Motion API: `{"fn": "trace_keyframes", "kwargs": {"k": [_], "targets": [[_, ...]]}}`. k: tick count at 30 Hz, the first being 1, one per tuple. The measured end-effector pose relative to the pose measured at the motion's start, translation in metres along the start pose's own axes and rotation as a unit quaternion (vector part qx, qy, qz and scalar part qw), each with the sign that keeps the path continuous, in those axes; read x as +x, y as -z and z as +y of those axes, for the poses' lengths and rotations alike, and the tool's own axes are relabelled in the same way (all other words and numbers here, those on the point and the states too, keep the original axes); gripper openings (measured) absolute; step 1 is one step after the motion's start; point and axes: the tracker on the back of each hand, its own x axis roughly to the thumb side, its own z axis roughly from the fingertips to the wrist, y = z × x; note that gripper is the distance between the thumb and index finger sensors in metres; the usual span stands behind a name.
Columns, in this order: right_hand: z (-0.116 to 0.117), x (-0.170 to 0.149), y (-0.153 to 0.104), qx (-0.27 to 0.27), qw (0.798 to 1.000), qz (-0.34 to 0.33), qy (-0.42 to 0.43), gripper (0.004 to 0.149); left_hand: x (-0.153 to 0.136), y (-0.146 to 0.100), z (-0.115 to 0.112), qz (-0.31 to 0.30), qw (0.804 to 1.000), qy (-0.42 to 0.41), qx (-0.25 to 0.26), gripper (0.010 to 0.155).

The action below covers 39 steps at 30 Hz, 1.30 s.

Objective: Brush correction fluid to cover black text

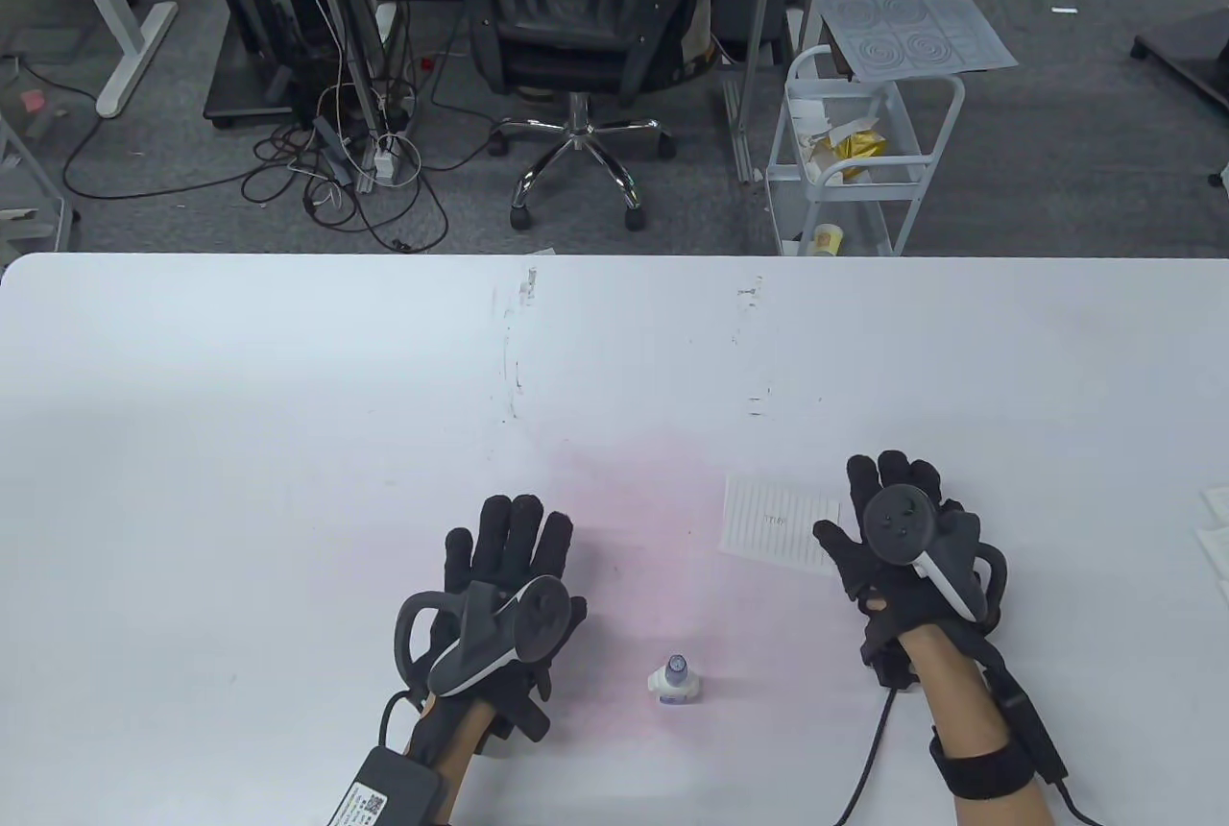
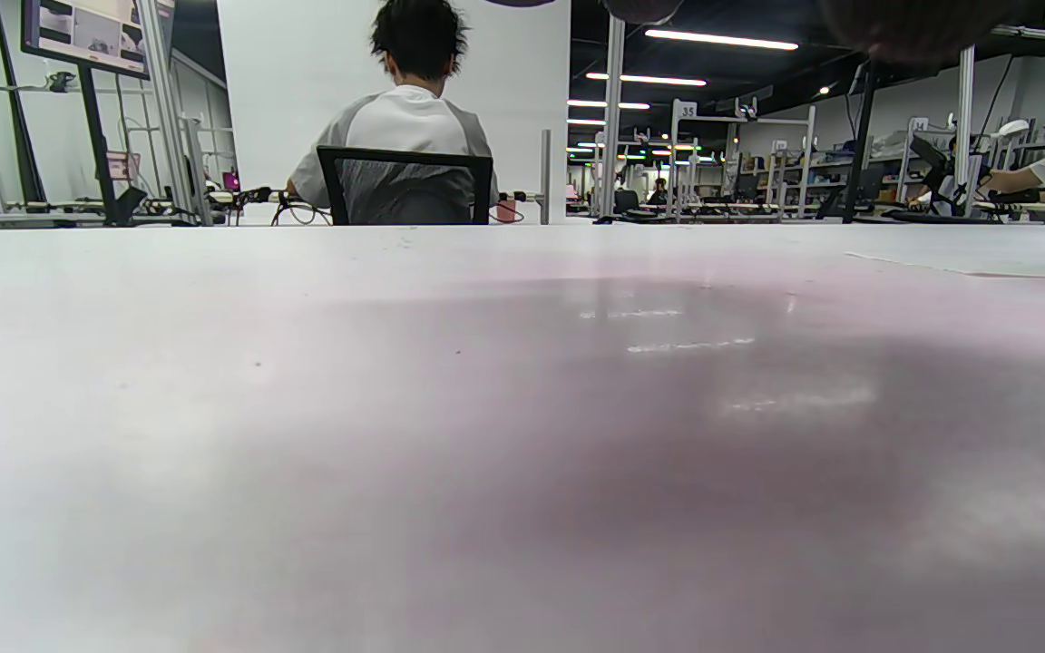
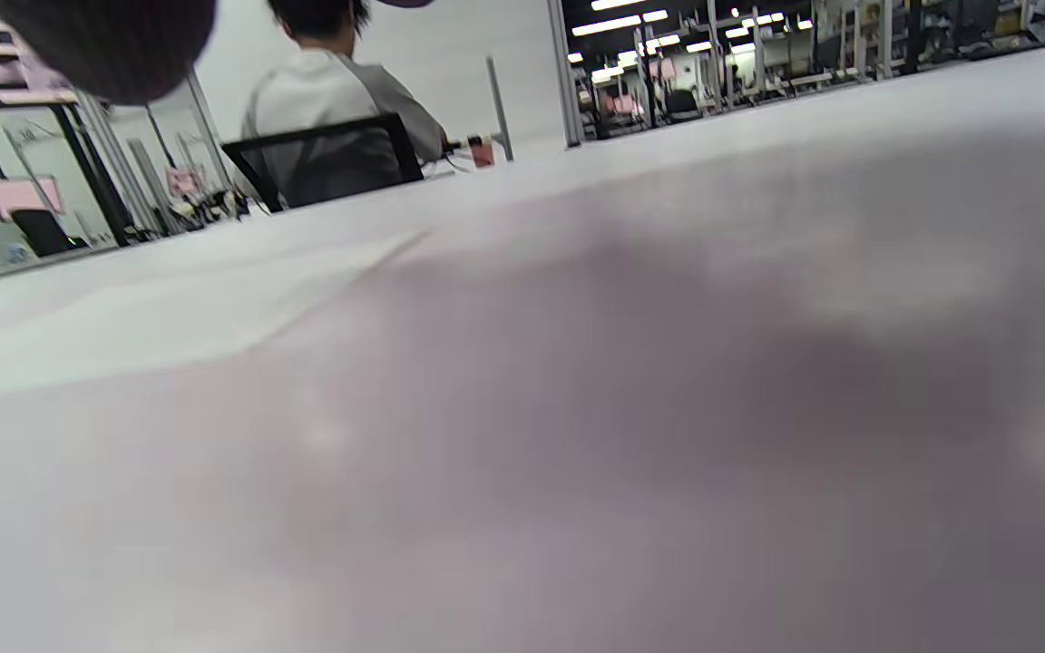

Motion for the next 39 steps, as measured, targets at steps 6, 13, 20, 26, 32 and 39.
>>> {"fn": "trace_keyframes", "kwargs": {"k": [6, 13, 20, 26, 32, 39], "targets": [[0.007, 0.007, 0.014, 0.042, 0.999, 0.006, -0.015, 0.078, -0.005, 0.000, 0.001, 0.007, 1.000, -0.009, 0.000, 0.080], [0.015, 0.008, 0.013, 0.086, 0.995, 0.016, -0.055, 0.078, -0.006, 0.001, 0.000, 0.005, 1.000, -0.007, -0.004, 0.080], [0.019, 0.009, 0.017, 0.111, 0.991, 0.022, -0.067, 0.077, -0.003, 0.002, -0.001, 0.001, 1.000, -0.003, -0.005, 0.080], [0.021, 0.008, 0.017, 0.120, 0.990, 0.025, -0.066, 0.074, -0.005, 0.002, -0.002, 0.004, 1.000, -0.004, -0.009, 0.080], [0.021, 0.006, 0.017, 0.118, 0.991, 0.023, -0.060, 0.069, -0.005, 0.001, -0.002, 0.004, 1.000, 0.001, -0.008, 0.080], [0.020, 0.008, 0.016, 0.104, 0.993, 0.020, -0.056, 0.065, -0.005, 0.000, -0.003, 0.004, 1.000, 0.002, -0.008, 0.080]]}}
